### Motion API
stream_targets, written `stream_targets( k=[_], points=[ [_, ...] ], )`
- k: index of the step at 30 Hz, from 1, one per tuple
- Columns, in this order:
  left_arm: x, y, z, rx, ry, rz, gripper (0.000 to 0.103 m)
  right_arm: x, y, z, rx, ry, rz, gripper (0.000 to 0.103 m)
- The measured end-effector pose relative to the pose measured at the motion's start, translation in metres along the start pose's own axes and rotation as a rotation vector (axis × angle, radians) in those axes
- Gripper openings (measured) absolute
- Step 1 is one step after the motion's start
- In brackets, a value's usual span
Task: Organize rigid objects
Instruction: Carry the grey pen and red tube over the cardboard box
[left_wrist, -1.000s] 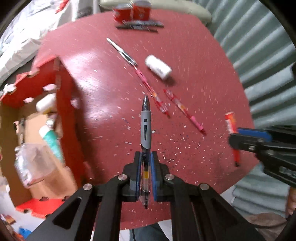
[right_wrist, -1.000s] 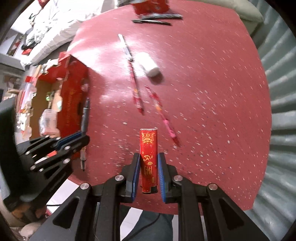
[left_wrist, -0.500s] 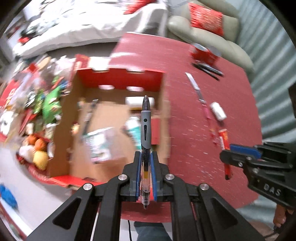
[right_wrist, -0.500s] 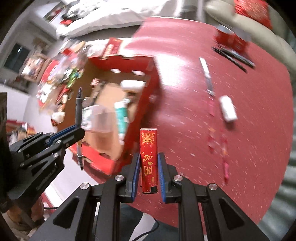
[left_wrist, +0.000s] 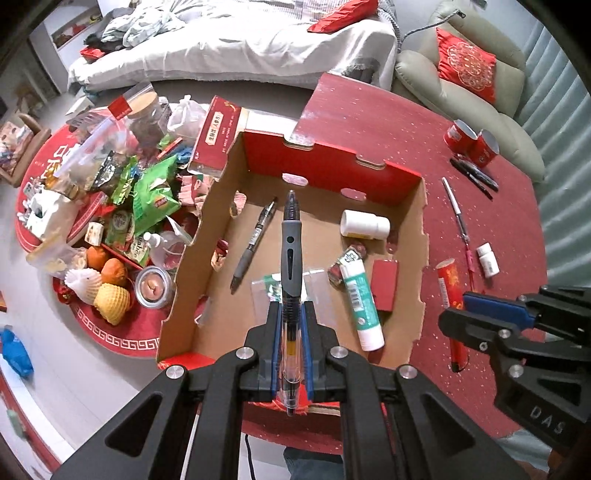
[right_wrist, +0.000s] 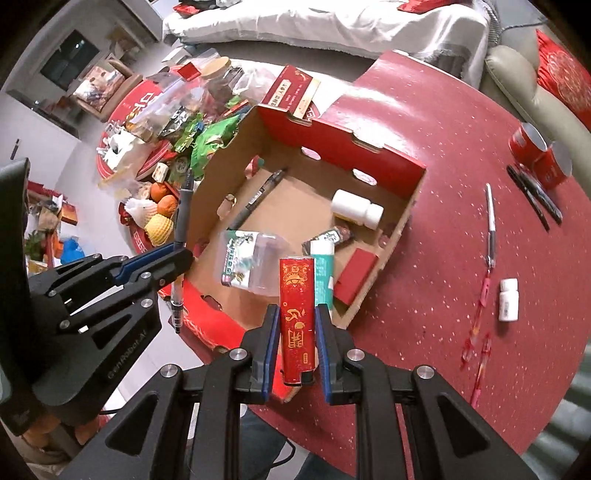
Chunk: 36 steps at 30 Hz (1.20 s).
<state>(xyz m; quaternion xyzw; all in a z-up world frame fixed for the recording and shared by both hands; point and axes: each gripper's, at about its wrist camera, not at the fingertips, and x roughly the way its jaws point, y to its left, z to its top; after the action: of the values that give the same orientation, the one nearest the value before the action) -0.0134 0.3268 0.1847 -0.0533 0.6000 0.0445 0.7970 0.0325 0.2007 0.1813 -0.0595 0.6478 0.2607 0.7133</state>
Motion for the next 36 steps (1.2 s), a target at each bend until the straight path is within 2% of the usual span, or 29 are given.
stream_targets(
  k=[15, 25, 36],
  points=[
    [0.026, 0.004, 0.030, 0.016, 0.020, -0.010, 0.010, 0.018, -0.004, 0.022, 0.014, 0.039, -0.035, 0.020],
    [0.047, 0.005, 0.052, 0.044, 0.037, 0.014, 0.010, 0.042, -0.010, 0.040, 0.017, 0.070, -0.068, 0.020],
    [0.070, -0.001, 0.060, 0.070, 0.070, 0.025, 0.010, 0.063, -0.011, 0.052, 0.023, 0.101, -0.080, 0.020]
  ],
)
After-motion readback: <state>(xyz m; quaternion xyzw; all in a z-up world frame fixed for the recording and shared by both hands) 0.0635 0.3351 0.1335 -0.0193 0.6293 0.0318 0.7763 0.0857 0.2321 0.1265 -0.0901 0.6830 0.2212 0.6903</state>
